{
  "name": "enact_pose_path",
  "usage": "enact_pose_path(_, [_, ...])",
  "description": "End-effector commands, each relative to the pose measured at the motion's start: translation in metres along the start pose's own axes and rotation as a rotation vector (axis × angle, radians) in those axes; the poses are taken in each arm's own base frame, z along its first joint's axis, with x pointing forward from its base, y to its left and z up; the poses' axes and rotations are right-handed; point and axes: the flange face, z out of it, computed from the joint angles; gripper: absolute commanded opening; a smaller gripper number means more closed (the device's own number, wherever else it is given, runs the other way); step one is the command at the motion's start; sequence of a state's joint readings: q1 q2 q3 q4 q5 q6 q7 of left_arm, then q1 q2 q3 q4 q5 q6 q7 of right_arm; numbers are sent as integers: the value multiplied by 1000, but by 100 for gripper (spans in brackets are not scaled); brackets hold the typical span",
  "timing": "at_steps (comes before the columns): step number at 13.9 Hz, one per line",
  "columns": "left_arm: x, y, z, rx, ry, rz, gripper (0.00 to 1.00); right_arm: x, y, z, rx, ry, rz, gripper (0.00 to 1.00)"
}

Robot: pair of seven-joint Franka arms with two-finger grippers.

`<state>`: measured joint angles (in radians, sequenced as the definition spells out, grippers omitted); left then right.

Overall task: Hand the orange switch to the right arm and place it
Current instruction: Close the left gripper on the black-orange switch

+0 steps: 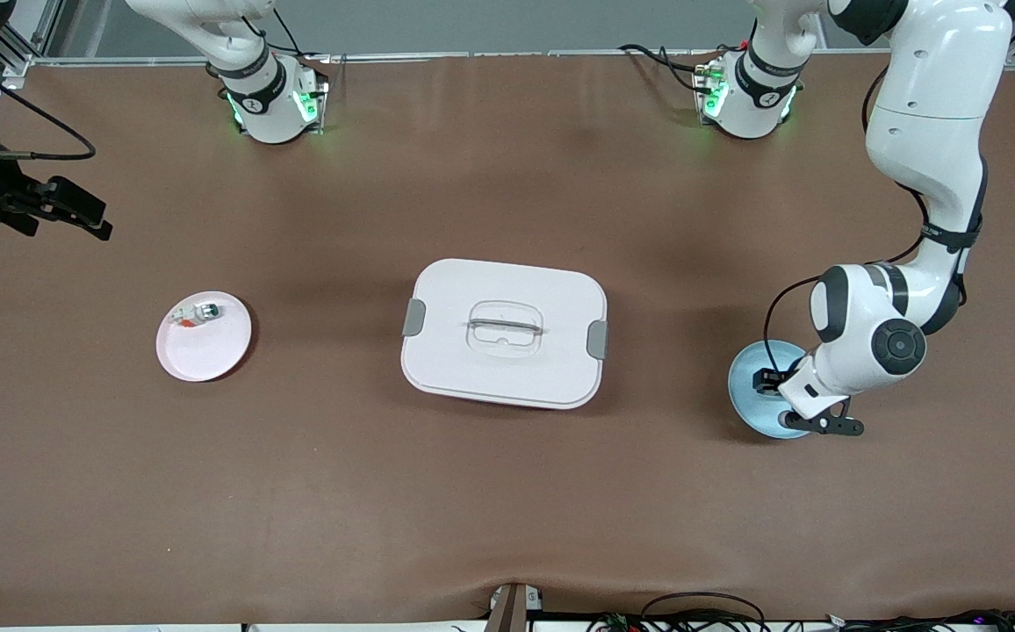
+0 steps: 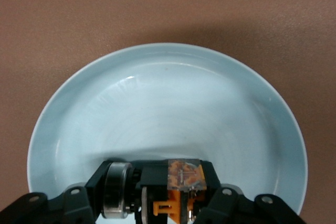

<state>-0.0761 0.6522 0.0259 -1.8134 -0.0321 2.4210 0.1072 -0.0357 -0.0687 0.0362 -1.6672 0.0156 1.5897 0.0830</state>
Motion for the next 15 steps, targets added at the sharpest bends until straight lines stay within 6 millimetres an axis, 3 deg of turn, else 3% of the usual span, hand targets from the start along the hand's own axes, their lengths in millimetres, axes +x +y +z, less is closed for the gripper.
enact_pose_path(1, [2,-4,-9,-11,17,8,21,-3,0,-1,-13,2,-11,100])
enact_pose_path(5, [4,-4,-30,-14,42,-9,21,-3,1,-2,-13,1,-9,100])
enact_pose_path(9, [1,-8,-73,-40,10,-37,22,-3,3,-5,-13,5,-4,100])
enact_pose_path(15, [-3,-1,-175,-133,-64,-67,22,3,6,-3,-13,5,3,100])
